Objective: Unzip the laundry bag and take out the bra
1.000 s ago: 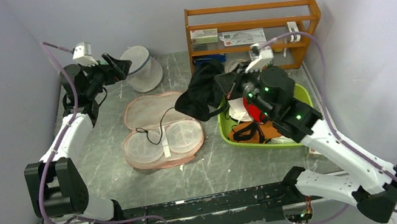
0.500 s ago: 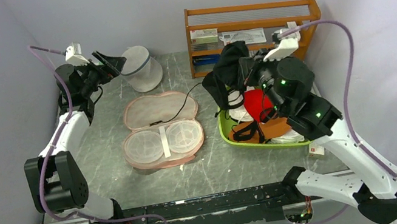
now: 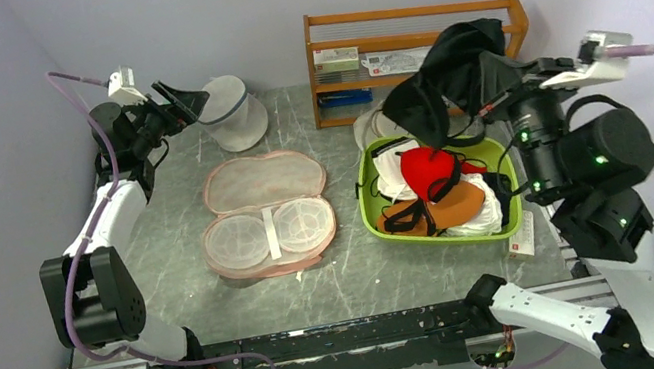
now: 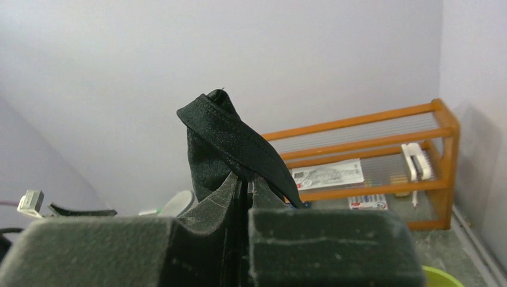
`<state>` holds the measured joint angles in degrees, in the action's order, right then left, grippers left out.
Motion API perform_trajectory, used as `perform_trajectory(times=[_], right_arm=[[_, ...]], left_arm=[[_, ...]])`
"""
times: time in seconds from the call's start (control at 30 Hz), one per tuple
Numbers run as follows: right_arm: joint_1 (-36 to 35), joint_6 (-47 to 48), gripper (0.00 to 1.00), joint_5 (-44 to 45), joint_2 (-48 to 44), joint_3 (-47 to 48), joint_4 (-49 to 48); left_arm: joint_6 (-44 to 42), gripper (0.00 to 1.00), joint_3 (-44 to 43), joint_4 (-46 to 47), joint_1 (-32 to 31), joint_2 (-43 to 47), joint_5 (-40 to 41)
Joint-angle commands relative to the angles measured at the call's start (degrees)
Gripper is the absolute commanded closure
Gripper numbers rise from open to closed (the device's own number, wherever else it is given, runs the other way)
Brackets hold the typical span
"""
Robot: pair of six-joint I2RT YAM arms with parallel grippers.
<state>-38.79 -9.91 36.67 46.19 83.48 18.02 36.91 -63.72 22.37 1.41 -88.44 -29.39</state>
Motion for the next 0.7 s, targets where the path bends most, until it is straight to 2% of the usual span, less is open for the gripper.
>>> perform_trajectory(times=[0.0, 0.23, 0.67], right_arm=[[0.3, 4.8, 1.0, 4.0, -1.5, 2.9, -1.3], [0.2, 8.5, 1.0, 7.3, -3.0, 5.3, -1.7], [-0.3, 9.2, 1.0, 10.3, -6.0, 3.8, -0.9]], left_arm=[[1.1, 0.0, -2.5, 0.0, 0.2, -0.4, -1.4], [0.4, 0.0, -2.4, -0.3, 0.1, 0.1, -0.7], [1.3, 0.0, -1.9, 0.7, 0.2, -0.3, -0.6]])
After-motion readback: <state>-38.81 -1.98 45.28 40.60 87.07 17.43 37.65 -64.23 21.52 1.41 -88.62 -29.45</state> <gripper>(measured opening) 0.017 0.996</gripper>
